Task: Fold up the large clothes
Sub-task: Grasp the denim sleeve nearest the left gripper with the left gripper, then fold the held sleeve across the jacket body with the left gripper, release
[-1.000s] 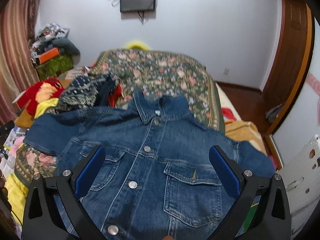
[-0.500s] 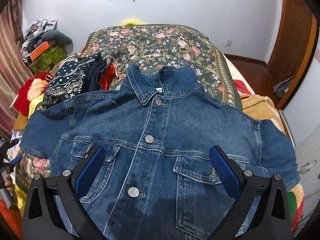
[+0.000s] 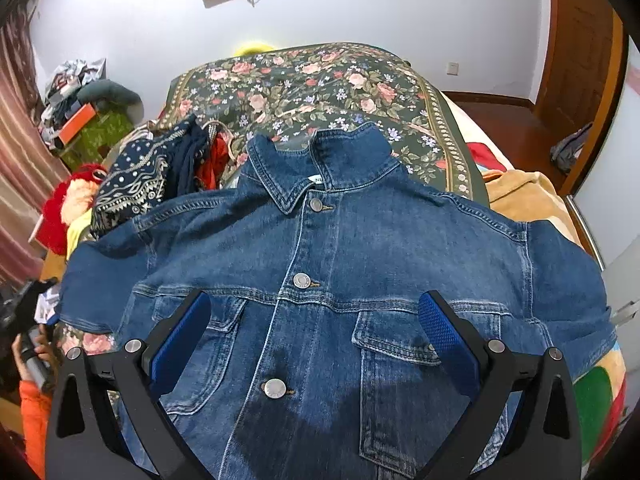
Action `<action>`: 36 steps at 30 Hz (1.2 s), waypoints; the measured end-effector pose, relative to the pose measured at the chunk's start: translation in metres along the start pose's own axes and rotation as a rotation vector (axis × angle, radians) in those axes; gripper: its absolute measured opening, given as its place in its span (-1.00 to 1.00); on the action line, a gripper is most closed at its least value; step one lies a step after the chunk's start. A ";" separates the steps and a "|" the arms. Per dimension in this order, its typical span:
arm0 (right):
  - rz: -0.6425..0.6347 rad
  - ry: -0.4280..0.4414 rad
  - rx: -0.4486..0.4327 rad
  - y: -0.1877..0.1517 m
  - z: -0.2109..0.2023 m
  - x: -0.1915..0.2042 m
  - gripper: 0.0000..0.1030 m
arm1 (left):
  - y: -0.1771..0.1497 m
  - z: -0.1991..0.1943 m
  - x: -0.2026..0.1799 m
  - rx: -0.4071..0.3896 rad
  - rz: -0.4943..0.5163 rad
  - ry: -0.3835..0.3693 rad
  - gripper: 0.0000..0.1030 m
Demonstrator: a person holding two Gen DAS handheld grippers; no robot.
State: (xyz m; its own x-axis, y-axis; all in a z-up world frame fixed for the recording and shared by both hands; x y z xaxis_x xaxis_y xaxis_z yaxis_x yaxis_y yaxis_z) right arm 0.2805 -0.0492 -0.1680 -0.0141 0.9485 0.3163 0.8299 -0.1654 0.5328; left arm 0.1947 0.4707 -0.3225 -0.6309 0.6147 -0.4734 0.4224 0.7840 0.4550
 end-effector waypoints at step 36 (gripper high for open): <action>0.045 -0.022 -0.120 0.003 -0.060 -0.099 1.00 | -0.114 -0.129 -0.423 -0.230 0.960 -0.152 -0.87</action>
State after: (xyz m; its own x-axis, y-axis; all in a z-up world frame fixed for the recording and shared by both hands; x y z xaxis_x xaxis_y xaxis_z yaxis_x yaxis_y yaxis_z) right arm 0.2510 -0.1595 -0.1501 0.0349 0.9449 0.3254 0.7567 -0.2377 0.6090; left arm 0.3301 0.1099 -0.0768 0.0081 0.9962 0.0871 0.5636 -0.0764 0.8225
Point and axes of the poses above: each gripper's, at about its wrist camera, not at the fingertips, and z roughly the way its jaws point, x to its left, y to its top, the point moved 4 cm from there along z, roughly the way its jaws point, and after that the axes turned 13 degrees about z, right-handed, at the moved point
